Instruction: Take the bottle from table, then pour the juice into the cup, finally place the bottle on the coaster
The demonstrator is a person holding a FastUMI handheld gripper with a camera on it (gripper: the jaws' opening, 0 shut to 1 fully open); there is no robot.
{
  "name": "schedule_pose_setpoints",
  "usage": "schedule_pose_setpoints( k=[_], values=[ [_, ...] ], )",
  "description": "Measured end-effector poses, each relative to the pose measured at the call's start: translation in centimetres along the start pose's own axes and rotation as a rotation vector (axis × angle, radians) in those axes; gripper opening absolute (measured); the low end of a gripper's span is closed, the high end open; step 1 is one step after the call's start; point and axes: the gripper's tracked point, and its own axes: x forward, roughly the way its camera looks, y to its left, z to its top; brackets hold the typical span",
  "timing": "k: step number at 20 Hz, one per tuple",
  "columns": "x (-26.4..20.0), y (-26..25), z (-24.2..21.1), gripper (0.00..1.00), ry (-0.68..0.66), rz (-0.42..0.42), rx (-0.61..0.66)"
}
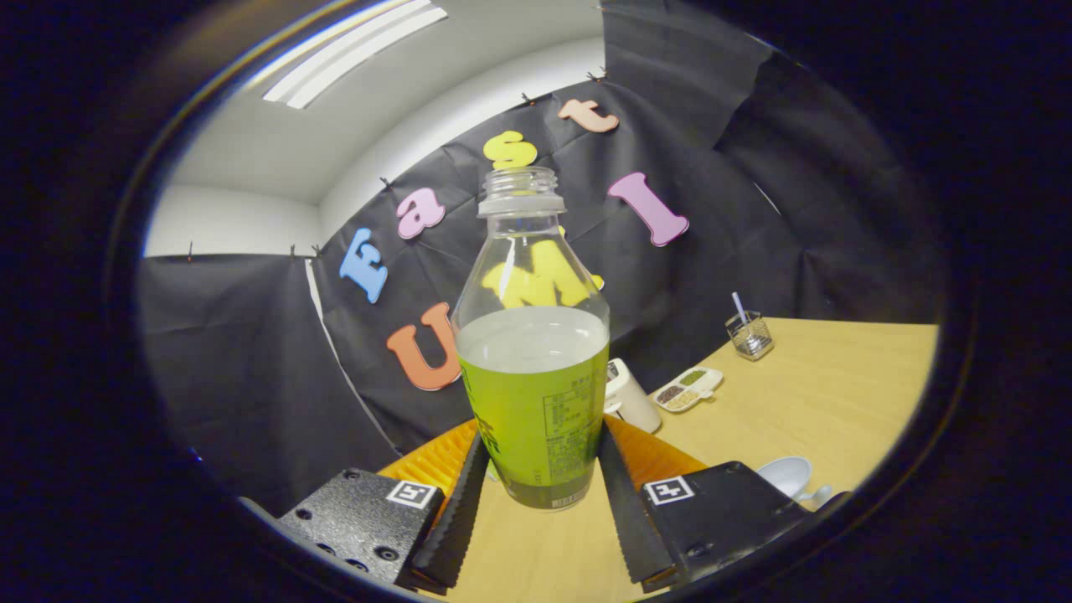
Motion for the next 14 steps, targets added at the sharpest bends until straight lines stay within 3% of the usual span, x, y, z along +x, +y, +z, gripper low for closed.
schedule_pose_setpoints(
  k=[7,14],
  values=[
    [5.2,-1.5,-4.3,0.76,0.131,-0.121,-0.214],
    [11.0,-3.4,-9.3,0.76,0.232,-0.215,-0.306]
  ],
)
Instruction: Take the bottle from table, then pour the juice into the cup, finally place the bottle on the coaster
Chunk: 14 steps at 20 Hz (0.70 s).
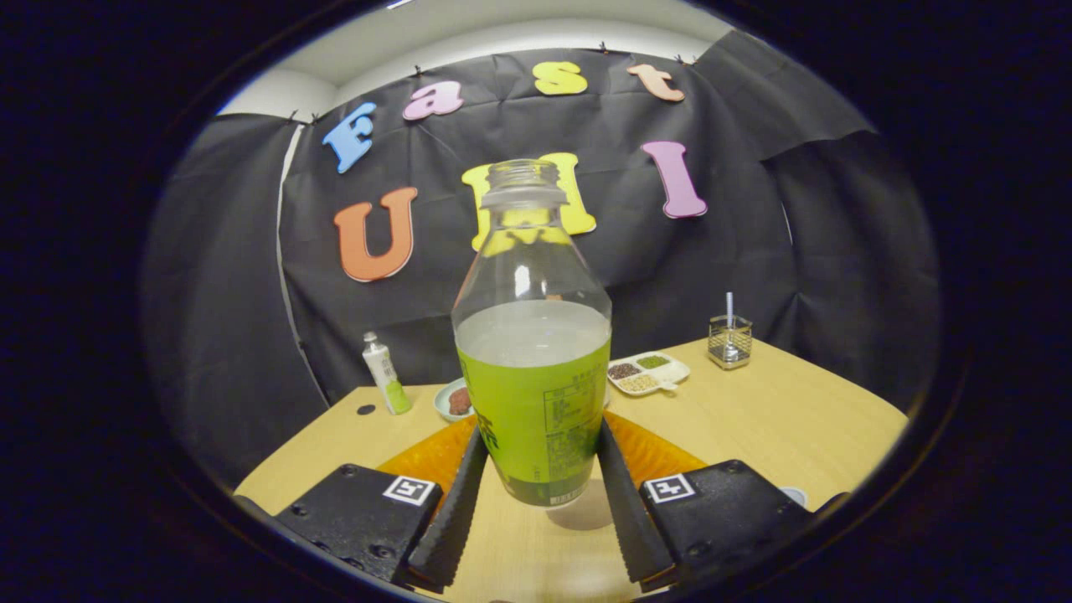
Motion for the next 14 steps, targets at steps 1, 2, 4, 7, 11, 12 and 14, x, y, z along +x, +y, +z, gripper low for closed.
schedule_pose_setpoints(
  k=[1,2,4,7,11,12,14],
  values=[
    [1.1,0.1,-0.8,0.76,0.015,-0.007,-0.017],
    [2.0,0.2,-1.5,0.77,0.022,-0.016,-0.033],
    [3.6,0.0,-2.9,0.77,0.034,-0.039,-0.062],
    [5.7,-0.9,-4.6,0.77,0.066,-0.060,-0.047],
    [7.0,-2.6,-5.7,0.77,0.092,-0.091,-0.031],
    [7.2,-2.9,-5.9,0.77,0.097,-0.100,-0.033],
    [7.5,-3.4,-6.1,0.77,0.102,-0.116,-0.048]
  ],
)
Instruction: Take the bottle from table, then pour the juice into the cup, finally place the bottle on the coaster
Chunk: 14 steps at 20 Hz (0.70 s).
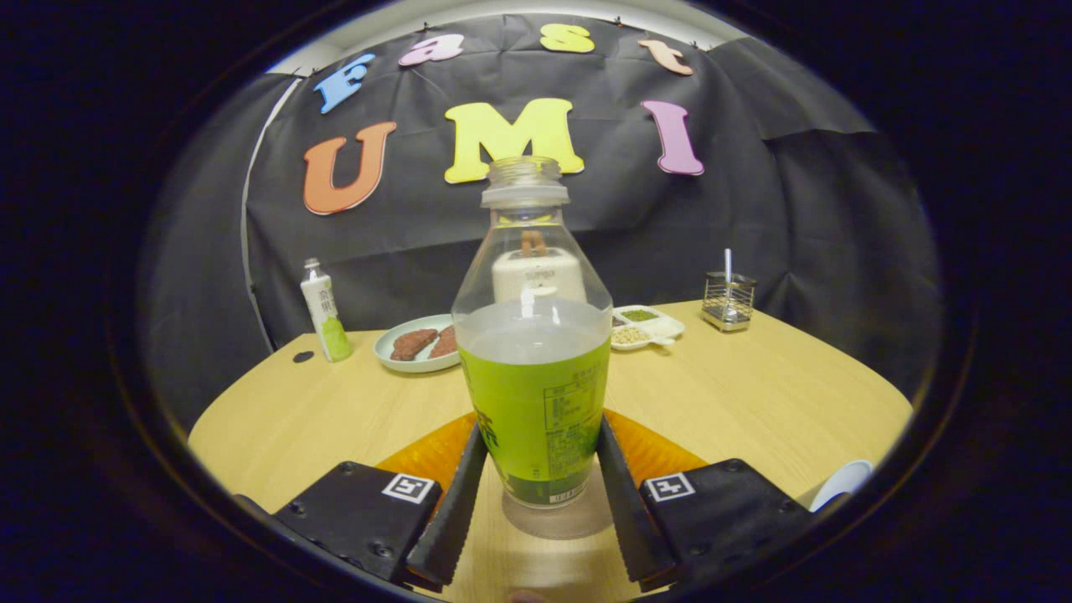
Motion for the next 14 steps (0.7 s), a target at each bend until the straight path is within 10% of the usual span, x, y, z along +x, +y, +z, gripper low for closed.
schedule_pose_setpoints(
  k=[14],
  values=[
    [0.2,-0.5,-1.9,0.88,0.035,-0.008,0.009]
  ],
)
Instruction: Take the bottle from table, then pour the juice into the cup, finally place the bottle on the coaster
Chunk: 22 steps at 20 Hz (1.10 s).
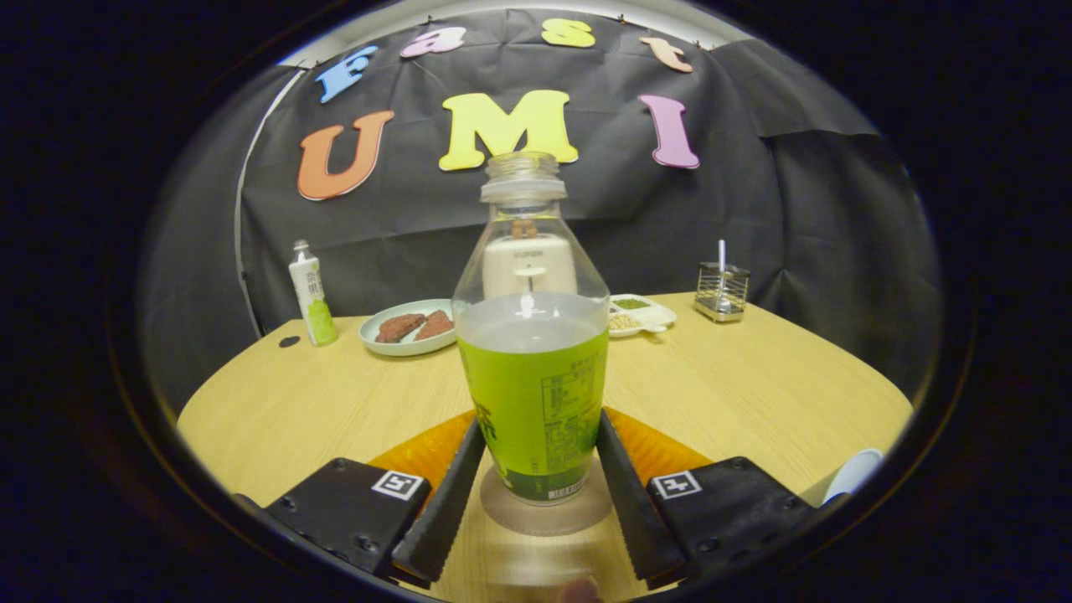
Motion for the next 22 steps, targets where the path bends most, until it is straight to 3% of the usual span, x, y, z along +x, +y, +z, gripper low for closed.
schedule_pose_setpoints(
  k=[5,10,14,19,22],
  values=[
    [-1.3,0.7,0.1,0.96,-0.009,0.015,0.039],
    [-5.8,0.8,1.4,0.99,-0.065,0.014,0.051],
    [-11.1,0.7,2.7,0.99,-0.126,0.029,0.033],
    [-19.4,-0.9,4.8,1.00,-0.249,-0.015,-0.063],
    [-24.3,-0.8,4.9,1.00,-0.310,0.032,-0.070]
  ],
)
